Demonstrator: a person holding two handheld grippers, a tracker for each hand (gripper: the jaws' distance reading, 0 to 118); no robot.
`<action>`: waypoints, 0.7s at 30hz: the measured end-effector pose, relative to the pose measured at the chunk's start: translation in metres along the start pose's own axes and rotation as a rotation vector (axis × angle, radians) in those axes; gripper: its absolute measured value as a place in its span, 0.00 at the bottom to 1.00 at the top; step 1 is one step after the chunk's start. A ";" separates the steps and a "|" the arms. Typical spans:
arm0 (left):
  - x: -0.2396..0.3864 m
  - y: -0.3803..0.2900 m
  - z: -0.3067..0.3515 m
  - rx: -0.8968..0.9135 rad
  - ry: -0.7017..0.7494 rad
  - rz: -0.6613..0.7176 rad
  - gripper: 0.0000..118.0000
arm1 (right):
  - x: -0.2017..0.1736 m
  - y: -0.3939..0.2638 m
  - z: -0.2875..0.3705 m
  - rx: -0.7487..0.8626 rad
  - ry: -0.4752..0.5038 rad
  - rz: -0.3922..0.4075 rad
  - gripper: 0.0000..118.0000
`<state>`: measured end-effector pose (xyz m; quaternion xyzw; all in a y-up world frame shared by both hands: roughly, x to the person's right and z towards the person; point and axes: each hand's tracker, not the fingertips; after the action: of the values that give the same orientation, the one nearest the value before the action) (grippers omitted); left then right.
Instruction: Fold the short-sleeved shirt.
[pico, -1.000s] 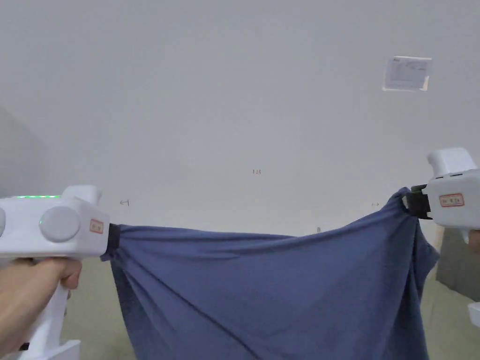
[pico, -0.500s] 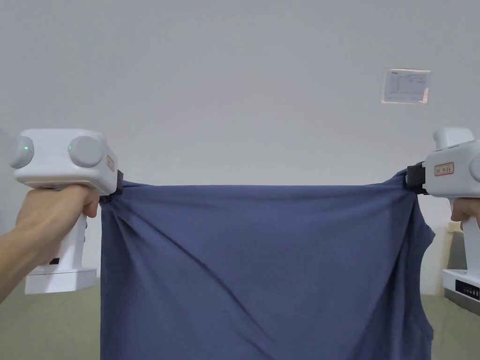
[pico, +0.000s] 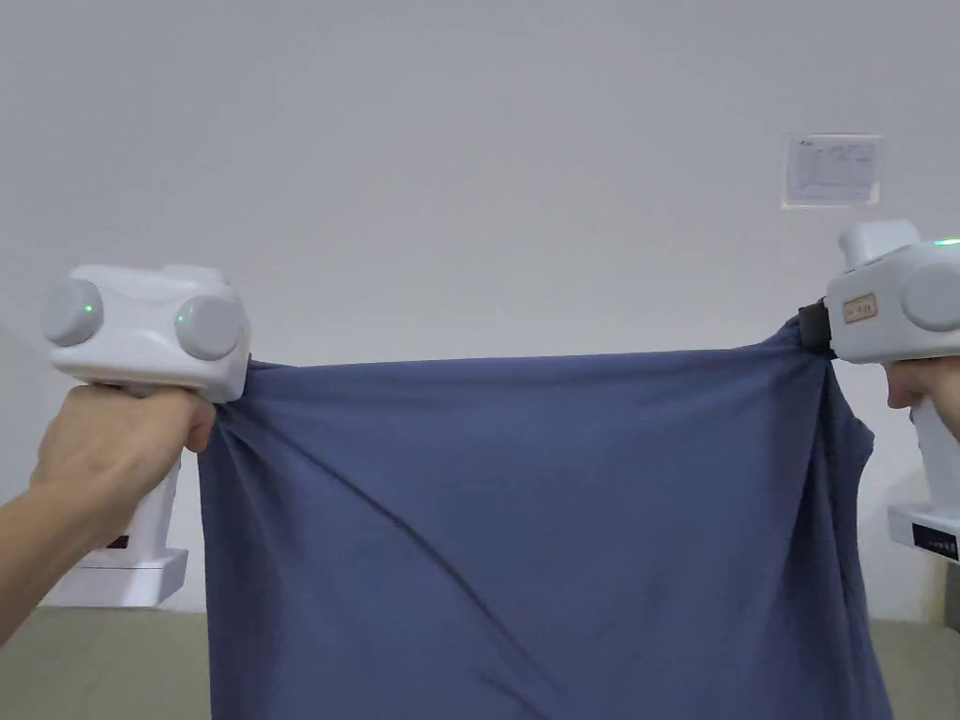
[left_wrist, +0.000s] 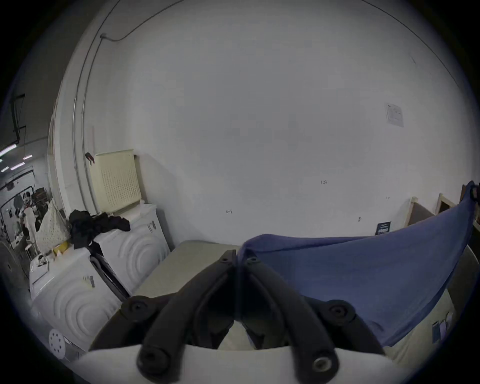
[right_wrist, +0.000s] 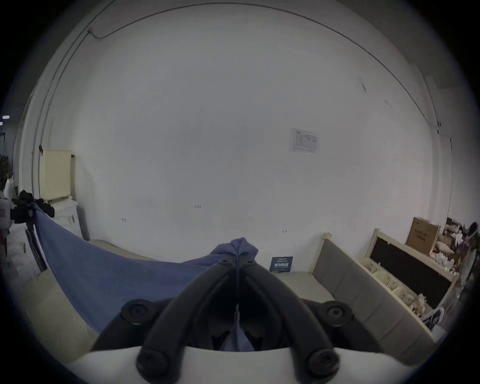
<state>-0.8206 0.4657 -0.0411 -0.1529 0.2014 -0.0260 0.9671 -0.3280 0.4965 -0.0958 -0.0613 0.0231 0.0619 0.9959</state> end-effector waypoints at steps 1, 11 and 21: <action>0.004 0.003 -0.011 -0.001 0.001 0.003 0.01 | -0.002 0.004 -0.009 0.003 -0.007 0.007 0.01; 0.027 0.000 -0.093 -0.017 0.037 0.028 0.01 | -0.019 -0.002 -0.095 0.008 -0.023 0.005 0.01; 0.058 -0.064 -0.175 -0.062 0.095 -0.078 0.01 | -0.038 -0.074 -0.160 -0.080 -0.014 0.021 0.01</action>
<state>-0.8358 0.3482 -0.1960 -0.1894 0.2415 -0.0649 0.9495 -0.3628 0.3986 -0.2431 -0.1003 0.0142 0.0737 0.9921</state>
